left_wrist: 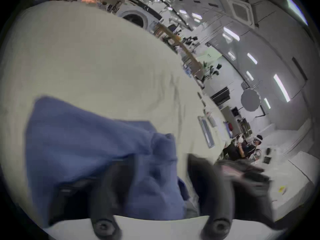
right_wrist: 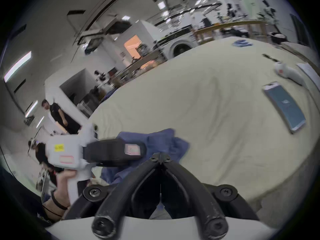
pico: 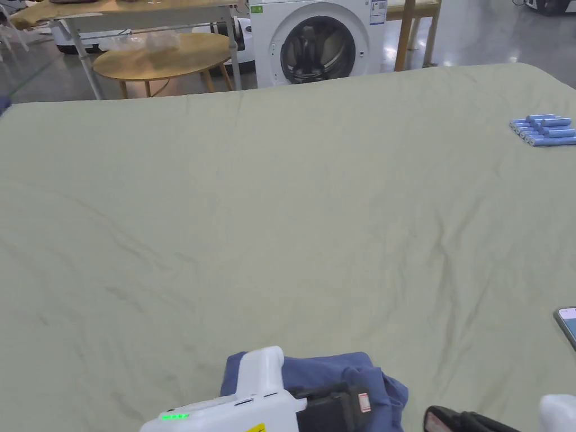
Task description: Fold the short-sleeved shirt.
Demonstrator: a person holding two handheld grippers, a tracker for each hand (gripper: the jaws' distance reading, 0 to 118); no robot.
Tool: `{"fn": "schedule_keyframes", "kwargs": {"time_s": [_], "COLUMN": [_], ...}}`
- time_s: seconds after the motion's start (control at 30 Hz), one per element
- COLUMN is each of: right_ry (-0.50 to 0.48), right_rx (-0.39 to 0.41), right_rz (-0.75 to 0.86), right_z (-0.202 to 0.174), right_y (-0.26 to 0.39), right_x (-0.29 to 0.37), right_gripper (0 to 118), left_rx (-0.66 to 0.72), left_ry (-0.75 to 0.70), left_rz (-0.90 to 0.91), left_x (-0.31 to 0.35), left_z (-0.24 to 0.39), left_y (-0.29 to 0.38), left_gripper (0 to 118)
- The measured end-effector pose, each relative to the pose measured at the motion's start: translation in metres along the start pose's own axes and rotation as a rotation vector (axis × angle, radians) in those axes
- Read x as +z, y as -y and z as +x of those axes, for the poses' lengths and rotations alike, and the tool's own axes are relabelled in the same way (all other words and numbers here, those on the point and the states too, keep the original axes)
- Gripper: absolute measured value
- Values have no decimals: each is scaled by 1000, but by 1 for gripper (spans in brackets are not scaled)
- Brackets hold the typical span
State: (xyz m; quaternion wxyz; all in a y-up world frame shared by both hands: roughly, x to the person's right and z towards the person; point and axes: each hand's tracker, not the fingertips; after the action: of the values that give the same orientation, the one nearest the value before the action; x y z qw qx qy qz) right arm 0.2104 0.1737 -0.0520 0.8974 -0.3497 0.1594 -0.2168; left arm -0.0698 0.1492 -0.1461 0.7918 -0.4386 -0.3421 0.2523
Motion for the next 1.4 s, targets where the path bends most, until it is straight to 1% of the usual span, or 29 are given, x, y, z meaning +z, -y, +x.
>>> {"fn": "schedule_keyframes", "kwargs": {"time_s": [0.03, 0.07, 0.13, 0.17, 0.2, 0.23, 0.27, 0.3, 0.37, 0.43, 0.5, 0.57, 0.6, 0.63, 0.67, 0.7, 0.73, 0.8, 0.87, 0.9, 0.93, 1.07, 1.1, 1.13, 1.17, 1.23, 1.27, 1.33, 1.4], "right_ry": [-20, -35, -20, 21, 116, 187, 188, 160, 161, 154, 127, 112, 107, 104, 101, 78, 84, 27, -3, -8, -18, -51, -55, -56, -55, -53, -55, -66, -61], "right_rx": [19, 39, 59, 66, 87, 143, 237, 257, 210, 202, 139, 104, 93, 85, 77, 58, 55, 34, 6, -3, -12, -31, -30, -29, -26, -25, -34, -49, -27], "right_rz": [-28, -60, -126, -182, -254, -303, -307, -255, -246, -248, -247, -246, -240, -236, -230, -227, -227, -196, -154, -142, -129, -123, -124, -128, -132, -138, -143, -144, -141], "right_z": [-5, -9, -13, -14, -15, -15, -15, -16, -19, -16, -8, -5, -2, -2, -1, 0, 0, 1, 3, 4, 6, 9, 10, 12, 13, 15, 15, 16, 14], "right_y": [-2, -4, -5, -5, -5, -1, 7, 10, 10, 8, 6, 6, 6, 6, 6, 5, 3, -2, -6, -9, -12, -18, -17, -17, -16, -15, -15, -16, -20], "right_x": [-12, -27, -55, -69, -82, -91, -97, -94, -89, -89, -87, -86, -85, -84, -82, -81, -79, -70, -63, -60, -57, -56, -56, -59, -61, -64, -66, -69, -69], "right_gripper": [0, 0, 0, 0, 0, 0, 0, 0, 0, 0, 0, 0, 0, 0, 0, 0, 0, 0, 0, 0, 0, 0, 0, 0, 0, 0, 0, 0, 0], "left_rx": [-3, -12, -1, 24, 52, 86, 132, 181, 218, 226, 230, 228, 243, 258, 284, 320, 327, 354, 385, 370, 366, 321, 327, 349, 350, 304, 304, 296, 255], "left_ry": [4, -13, -64, -76, -75, -74, -82, -77, -75, -46, -35, -6, -5, 0, -3, 41, 38, 82, 133, 110, 74, -273, -343, -410, -517, -637, -677, -786, -836], "left_rz": [19, 51, 115, 123, 127, 132, 112, 86, 57, 16, -36, 23, 22, 25, 19, 28, 36, 64, 140, 159, 232, 341, 370, 316, 298, 342, 339, 407, 466], "left_x": [14, 33, 64, 77, 87, 93, 96, 94, 83, 63, 39, 38, 39, 41, 38, 36, 39, 55, 93, 122, 149, 280, 302, 325, 343, 364, 371, 372, 379], "left_z": [0, -1, -6, -16, -28, -42, -55, -66, -80, -90, -98, -95, -93, -92, -94, -97, -98, -101, -105, -117, -125, -167, -180, -196, -205, -217, -223, -226, -218], "left_y": [-2, -3, -8, -10, -11, -11, -11, -10, -7, -4, 0, 1, -1, -3, -3, -1, -1, -2, -5, -7, -15, -38, -43, -51, -57, -65, -69, -80, -92], "left_gripper": [77, 82, 88, 90, 93, 94, 94, 94, 93, 93, 93, 93, 71, 31, 17, 17, 17, 17, 17, 17, 17, 17, 17, 17, 17, 17, 23, 75, 74]}}
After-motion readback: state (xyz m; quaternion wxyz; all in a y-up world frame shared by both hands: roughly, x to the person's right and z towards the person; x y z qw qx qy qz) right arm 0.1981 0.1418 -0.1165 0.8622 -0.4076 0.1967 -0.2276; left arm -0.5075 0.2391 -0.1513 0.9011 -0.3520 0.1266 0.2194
